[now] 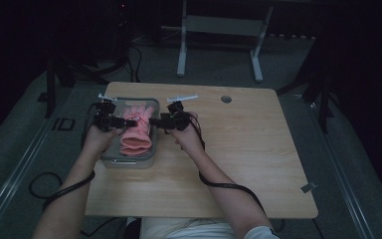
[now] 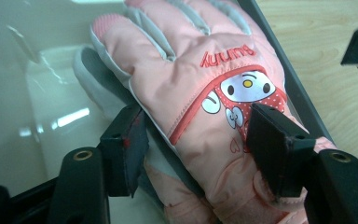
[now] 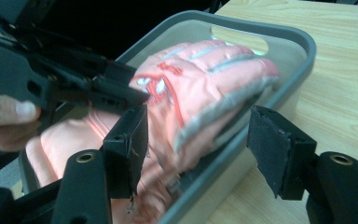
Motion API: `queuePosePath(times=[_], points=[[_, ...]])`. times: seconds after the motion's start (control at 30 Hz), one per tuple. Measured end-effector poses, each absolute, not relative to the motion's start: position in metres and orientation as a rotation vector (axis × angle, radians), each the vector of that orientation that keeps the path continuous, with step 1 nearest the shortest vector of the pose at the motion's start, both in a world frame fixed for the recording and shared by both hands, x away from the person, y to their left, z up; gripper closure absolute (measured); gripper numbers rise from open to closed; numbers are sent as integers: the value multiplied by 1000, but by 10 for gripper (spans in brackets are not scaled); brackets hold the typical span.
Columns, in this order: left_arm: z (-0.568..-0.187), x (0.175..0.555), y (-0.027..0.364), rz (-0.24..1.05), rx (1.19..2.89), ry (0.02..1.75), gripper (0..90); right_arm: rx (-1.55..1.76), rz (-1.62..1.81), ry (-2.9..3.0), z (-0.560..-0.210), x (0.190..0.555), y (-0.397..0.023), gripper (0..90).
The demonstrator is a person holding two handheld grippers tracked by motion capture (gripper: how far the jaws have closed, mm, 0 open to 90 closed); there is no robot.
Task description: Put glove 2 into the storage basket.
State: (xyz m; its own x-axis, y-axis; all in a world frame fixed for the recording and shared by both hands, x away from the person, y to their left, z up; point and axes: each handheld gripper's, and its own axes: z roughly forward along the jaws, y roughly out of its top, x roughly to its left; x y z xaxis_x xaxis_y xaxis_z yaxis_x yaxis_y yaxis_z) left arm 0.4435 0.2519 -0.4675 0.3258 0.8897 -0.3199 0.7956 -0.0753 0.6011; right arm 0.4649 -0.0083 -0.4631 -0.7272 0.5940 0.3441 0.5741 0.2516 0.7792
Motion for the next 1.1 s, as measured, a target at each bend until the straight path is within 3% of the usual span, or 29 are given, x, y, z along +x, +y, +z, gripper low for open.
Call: queuePosePath(times=[0.23,0.43,0.87,1.03,1.1], points=[[-461,442,254,179,1872,1471,348,1155,1538,2491,-463,464,-19,346],[-450,437,260,202,1845,1432,333,1114,1526,2529,-462,464,-24,228],[-441,430,256,236,1851,1380,323,1075,1507,2519,-463,461,-29,222],[-430,423,245,258,1871,1306,166,1073,1518,2500,-462,461,-35,205],[-429,420,237,265,1885,1284,157,1065,1520,2492,-461,460,-38,200]])
